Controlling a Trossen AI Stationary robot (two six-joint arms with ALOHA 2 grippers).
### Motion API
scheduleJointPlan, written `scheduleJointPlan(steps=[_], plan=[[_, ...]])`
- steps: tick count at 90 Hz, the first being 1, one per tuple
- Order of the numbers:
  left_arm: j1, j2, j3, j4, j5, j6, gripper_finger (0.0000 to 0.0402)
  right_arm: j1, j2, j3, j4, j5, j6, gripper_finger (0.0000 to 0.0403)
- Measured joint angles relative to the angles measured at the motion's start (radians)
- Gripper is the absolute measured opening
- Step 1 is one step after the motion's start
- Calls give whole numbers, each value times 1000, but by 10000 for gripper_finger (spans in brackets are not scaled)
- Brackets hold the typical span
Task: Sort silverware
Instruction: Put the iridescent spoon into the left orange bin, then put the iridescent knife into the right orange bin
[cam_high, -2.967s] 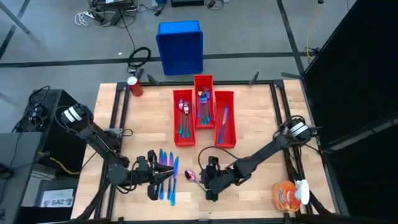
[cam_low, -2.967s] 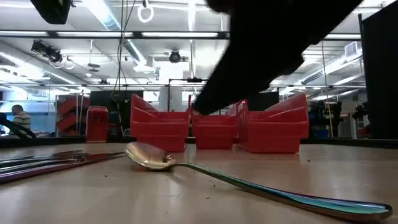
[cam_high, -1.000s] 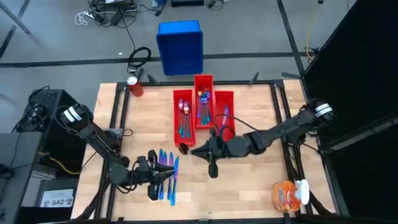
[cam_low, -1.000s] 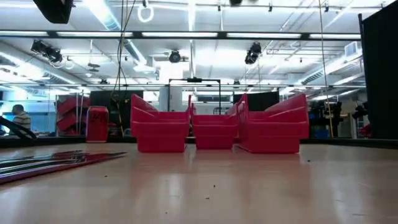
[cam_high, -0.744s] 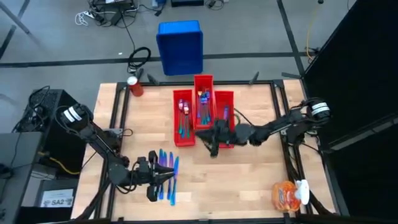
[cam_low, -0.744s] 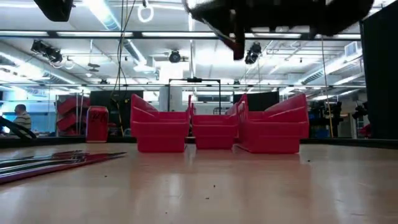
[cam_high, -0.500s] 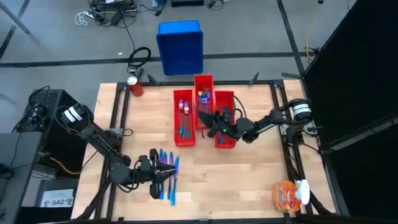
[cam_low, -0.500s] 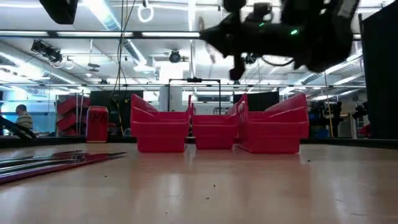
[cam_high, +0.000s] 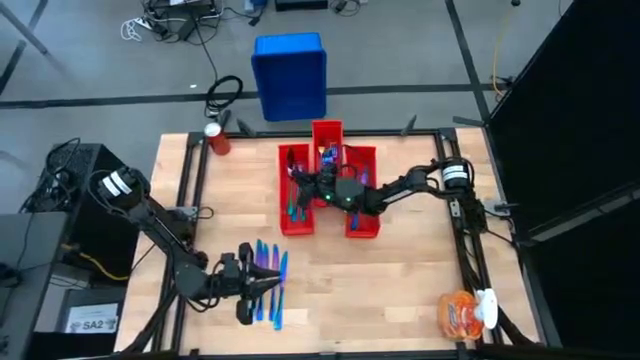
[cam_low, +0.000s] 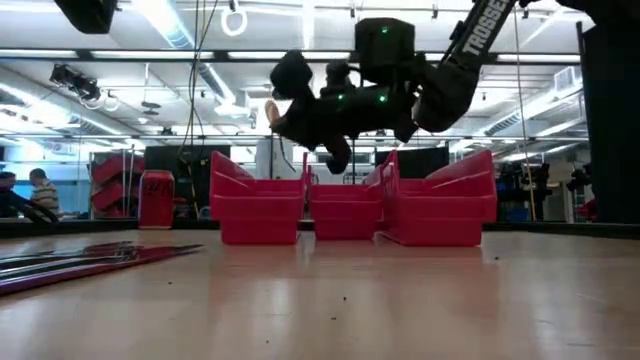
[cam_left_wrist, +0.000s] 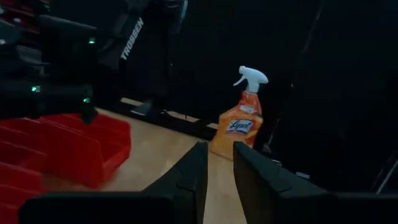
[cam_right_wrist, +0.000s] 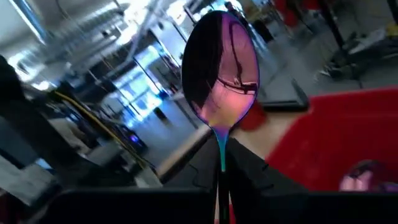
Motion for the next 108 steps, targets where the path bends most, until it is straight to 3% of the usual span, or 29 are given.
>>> scheduleJointPlan(steps=[21, 38, 49, 65, 75, 93, 108], plan=[[-12, 0, 0, 0, -1, -1, 61, -14, 0, 0, 10, -19, 1, 74], [-11, 0, 0, 0, -4, -20, 61, -22, -1, 0, 187, -161, 3, 135], [-12, 0, 0, -1, -4, -29, 61, -17, -5, 0, 365, -386, 9, 159], [-17, 0, 0, -157, -2, -211, 61, 37, -50, 0, 495, -856, 157, 161], [-18, 0, 0, -279, -21, -340, 61, 124, -111, 0, 496, -1007, 209, 150], [20, -3, 78, -406, -40, -347, 61, 298, -266, -1, 380, -1054, 87, 128], [75, -3, 278, -837, 40, -433, 61, 407, -426, -1, -53, -1014, -141, 114]])
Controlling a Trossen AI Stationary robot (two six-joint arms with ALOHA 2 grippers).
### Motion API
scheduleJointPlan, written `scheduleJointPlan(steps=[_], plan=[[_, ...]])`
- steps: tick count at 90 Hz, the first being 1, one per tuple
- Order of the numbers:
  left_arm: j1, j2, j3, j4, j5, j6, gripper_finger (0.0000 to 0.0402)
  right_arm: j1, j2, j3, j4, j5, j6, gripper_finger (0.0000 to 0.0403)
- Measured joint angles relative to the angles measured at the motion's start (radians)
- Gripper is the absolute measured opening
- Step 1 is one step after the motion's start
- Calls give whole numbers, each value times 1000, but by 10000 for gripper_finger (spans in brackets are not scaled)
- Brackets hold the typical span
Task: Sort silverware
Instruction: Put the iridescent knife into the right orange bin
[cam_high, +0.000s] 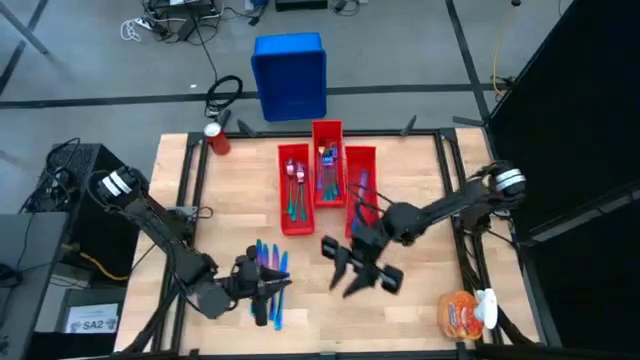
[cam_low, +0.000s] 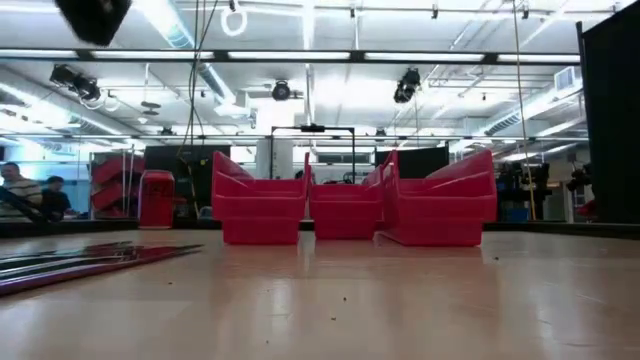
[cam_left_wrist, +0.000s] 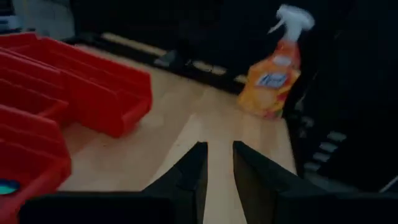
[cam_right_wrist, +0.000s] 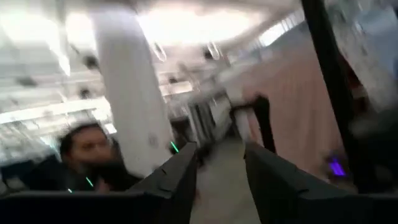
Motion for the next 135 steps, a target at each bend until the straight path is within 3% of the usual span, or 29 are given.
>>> scheduleJointPlan(steps=[12, 21, 36, 47, 66, 84, 112, 135], plan=[[55, 0, 236, -595, 168, -268, 61, 92, -134, 0, -488, 190, -171, 106], [74, 4, 368, -908, 249, -440, 61, 170, -232, 0, -836, 449, -244, 101], [78, 6, 436, -1093, 264, -538, 61, 304, -307, 0, -1239, 955, -239, 94], [88, 20, 413, -1139, 297, -611, 61, 362, -291, 0, -1360, 1152, -195, 87], [125, 83, 371, -1150, 446, -664, 61, 367, -219, -5, -1379, 1177, -196, 79], [198, 176, 354, -1151, 649, -595, 88, 317, -129, -98, -1153, 1217, -311, 87], [295, 227, 355, -1036, 731, -633, 169, 188, -129, -105, -1120, 1197, -457, 117], [357, 227, 355, -1141, 859, -739, 193, 153, -133, -105, -1143, 1114, -563, 134]])
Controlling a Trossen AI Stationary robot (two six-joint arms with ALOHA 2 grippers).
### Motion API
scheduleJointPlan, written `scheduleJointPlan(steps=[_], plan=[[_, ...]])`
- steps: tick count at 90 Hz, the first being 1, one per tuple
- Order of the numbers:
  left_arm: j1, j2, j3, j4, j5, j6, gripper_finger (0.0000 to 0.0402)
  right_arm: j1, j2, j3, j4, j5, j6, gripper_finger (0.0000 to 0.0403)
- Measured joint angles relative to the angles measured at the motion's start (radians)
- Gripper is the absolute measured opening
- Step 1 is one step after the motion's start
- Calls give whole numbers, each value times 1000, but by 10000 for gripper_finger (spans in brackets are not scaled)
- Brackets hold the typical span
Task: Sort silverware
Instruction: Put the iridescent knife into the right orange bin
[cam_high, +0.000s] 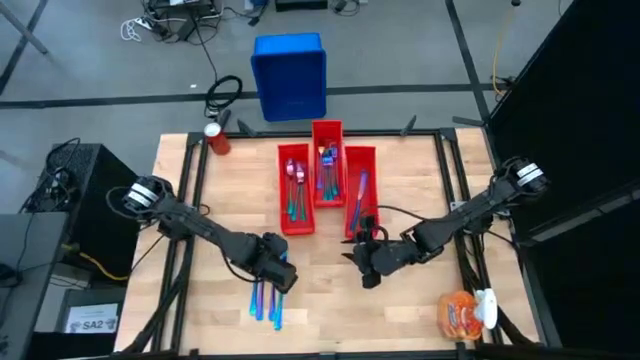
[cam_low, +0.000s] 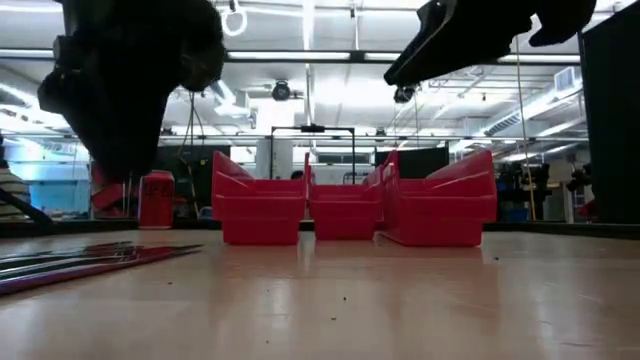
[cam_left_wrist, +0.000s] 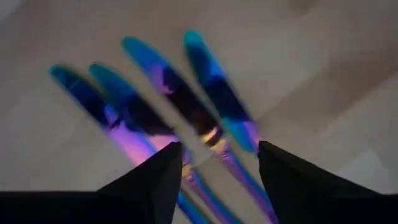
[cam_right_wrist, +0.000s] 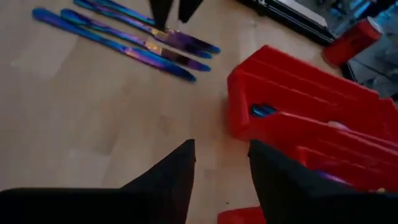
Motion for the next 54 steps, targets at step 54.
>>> scheduleJointPlan(steps=[54], plan=[[-33, 26, 0, 19, 68, -53, 226, 25, -1, 0, -4, -239, 16, 115]])
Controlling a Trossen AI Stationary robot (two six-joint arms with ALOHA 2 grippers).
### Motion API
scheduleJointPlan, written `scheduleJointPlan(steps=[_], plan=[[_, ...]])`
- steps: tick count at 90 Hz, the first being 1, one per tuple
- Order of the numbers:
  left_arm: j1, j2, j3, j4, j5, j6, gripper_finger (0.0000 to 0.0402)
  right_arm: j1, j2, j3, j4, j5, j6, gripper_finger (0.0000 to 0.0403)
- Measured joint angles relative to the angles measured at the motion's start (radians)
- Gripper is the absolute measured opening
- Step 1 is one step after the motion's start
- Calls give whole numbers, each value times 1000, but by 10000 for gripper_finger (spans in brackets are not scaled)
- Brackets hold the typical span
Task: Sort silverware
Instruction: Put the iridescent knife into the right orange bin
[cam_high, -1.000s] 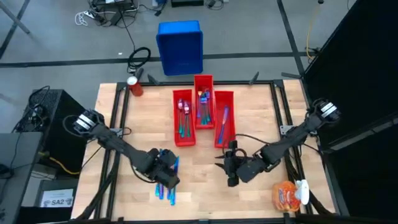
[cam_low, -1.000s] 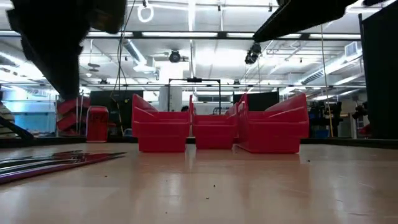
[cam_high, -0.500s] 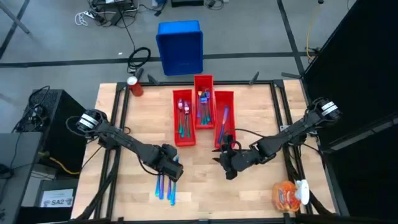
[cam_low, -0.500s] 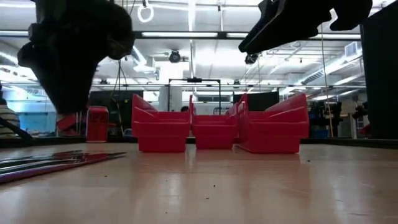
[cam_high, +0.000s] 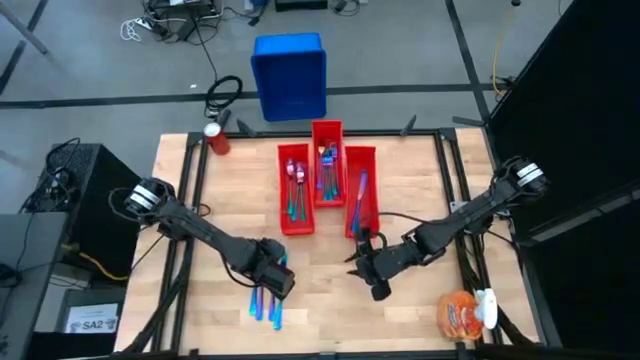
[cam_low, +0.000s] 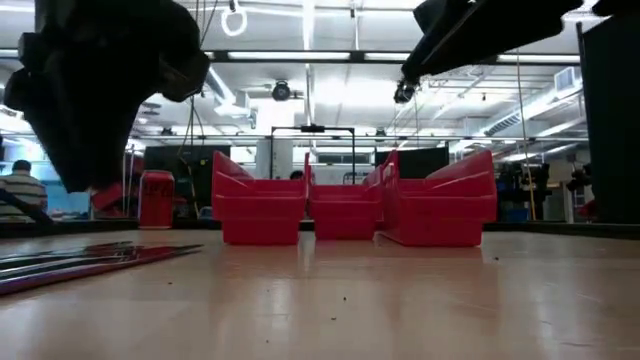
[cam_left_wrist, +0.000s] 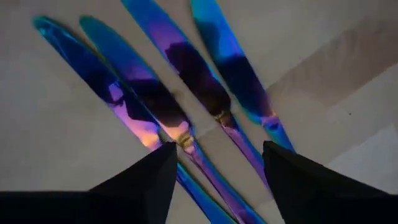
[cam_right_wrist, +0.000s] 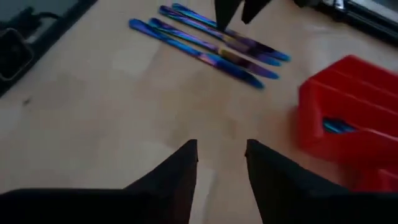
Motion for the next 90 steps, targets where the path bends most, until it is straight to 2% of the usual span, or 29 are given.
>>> scheduleJointPlan(steps=[18, 32, 67, 79, 90], plan=[[0, 16, 0, 80, 65, -19, 279, 23, 0, 0, -31, -1, -12, 100], [-7, 23, 0, -16, 91, -76, 305, 22, 0, 0, -32, -1, -19, 93], [-26, 37, 0, -45, 61, -138, 311, 24, 0, 0, -81, -1, 41, 96], [-26, 65, -5, -37, 91, -128, 311, 28, 0, 0, -96, -2, 69, 92], [-31, 68, -61, 44, 143, -108, 310, 34, 0, 0, -102, -7, 81, 87]])
